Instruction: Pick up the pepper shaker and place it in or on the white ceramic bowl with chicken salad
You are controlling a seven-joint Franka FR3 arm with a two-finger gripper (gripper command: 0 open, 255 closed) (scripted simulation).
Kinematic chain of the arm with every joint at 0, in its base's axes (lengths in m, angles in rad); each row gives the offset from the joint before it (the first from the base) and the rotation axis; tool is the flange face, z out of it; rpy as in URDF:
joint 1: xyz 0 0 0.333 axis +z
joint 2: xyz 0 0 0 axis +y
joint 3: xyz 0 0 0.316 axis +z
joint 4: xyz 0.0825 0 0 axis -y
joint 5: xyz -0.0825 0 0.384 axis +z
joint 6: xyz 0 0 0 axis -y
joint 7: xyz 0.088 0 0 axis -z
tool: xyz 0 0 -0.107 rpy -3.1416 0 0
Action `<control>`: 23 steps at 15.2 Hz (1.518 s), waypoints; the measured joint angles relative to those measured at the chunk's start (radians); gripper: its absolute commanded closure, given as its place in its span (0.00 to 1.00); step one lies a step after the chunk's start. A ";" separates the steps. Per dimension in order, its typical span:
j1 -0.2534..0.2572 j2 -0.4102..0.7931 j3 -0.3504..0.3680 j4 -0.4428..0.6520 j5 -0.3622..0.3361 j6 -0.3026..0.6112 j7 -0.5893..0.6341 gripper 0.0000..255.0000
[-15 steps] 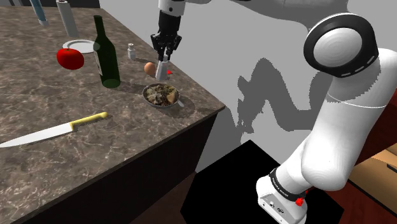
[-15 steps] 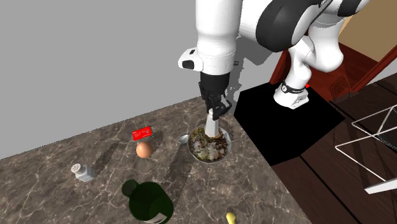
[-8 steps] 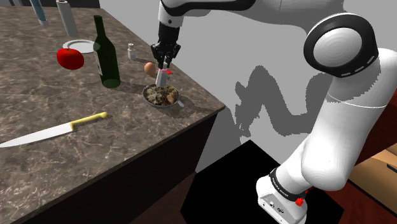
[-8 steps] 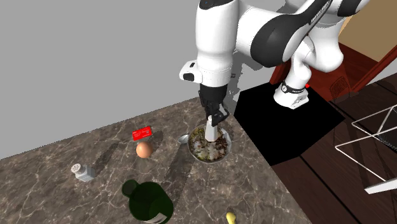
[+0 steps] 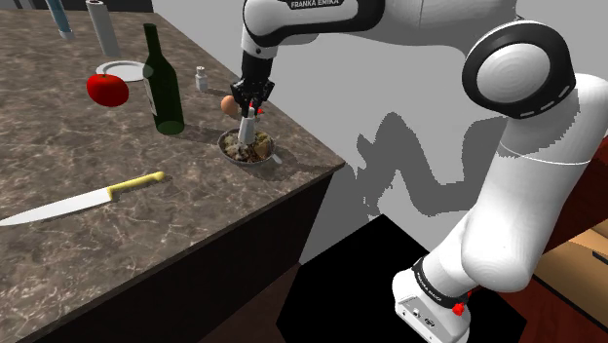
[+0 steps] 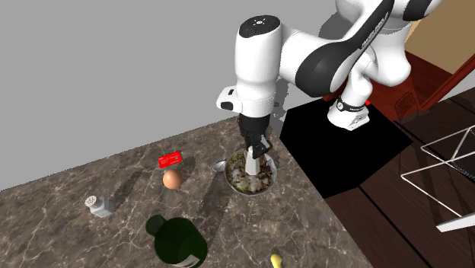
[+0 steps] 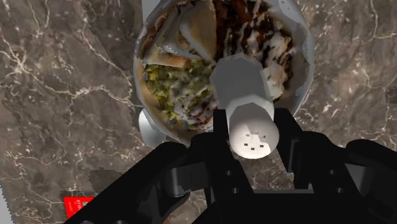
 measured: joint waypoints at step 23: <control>-0.006 -0.017 -0.002 0.092 0.000 -0.113 -0.001 0.00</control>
